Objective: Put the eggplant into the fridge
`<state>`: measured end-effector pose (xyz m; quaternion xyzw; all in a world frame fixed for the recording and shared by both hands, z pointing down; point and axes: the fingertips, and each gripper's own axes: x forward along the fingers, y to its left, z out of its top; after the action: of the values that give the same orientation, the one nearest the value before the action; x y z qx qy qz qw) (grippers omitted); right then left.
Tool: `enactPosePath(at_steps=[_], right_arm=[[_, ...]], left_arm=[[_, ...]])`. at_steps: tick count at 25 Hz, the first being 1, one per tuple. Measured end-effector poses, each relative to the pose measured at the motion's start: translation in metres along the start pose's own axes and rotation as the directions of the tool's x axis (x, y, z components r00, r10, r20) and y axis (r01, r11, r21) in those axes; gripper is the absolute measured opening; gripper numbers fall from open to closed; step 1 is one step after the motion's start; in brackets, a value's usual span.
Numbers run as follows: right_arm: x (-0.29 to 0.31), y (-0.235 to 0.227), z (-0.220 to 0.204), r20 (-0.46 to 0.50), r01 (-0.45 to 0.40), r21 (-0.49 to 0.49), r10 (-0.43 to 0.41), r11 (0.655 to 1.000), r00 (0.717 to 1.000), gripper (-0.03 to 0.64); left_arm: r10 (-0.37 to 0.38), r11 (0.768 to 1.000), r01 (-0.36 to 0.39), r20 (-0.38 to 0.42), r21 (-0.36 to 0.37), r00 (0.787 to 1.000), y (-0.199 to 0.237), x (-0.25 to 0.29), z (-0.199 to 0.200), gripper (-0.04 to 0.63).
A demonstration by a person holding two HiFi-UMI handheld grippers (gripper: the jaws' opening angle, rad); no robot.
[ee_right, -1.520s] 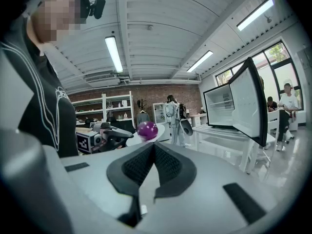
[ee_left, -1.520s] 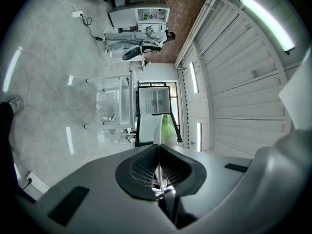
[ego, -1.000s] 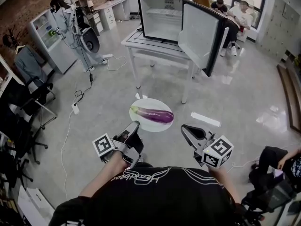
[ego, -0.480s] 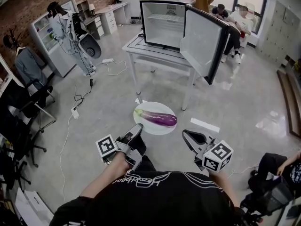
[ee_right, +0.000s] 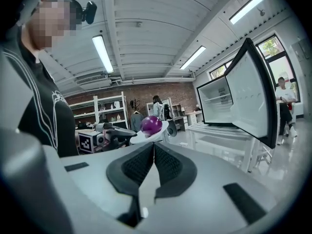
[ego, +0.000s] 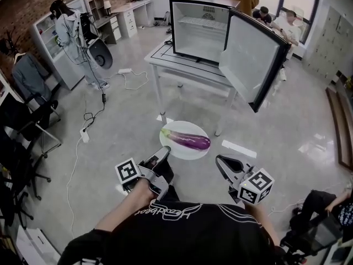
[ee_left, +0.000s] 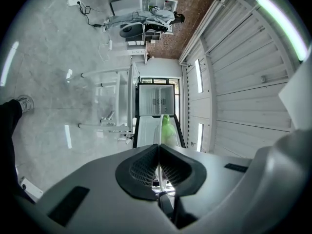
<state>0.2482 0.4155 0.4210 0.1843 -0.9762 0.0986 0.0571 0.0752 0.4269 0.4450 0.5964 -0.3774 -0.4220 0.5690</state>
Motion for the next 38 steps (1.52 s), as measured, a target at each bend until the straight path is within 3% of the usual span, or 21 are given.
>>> enactPosePath(at_steps=[12,24,29,38], right_arm=[[0.147,-0.094,0.035,-0.025,0.06,0.064,-0.058,0.996,0.998,0.008],[0.293,-0.167,0.074,-0.025,0.123,0.076,-0.121,0.99,0.992,0.008],[0.327,-0.179,0.084,-0.01,0.118,0.057,-0.118,0.991,0.993,0.008],[0.339,-0.196,0.09,0.004,0.153,0.054,-0.154,0.987,0.988,0.008]], left_arm=[[0.034,0.999,-0.035,-0.047,-0.037,0.998,0.013,0.101,0.15,0.017],[0.029,0.999,-0.031,-0.082,-0.02,0.996,0.011,0.183,0.306,0.017],[0.023,0.999,-0.025,-0.081,-0.02,0.996,0.015,0.2,0.341,0.017],[0.027,0.999,-0.03,-0.118,-0.028,0.993,0.024,0.23,0.351,0.017]])
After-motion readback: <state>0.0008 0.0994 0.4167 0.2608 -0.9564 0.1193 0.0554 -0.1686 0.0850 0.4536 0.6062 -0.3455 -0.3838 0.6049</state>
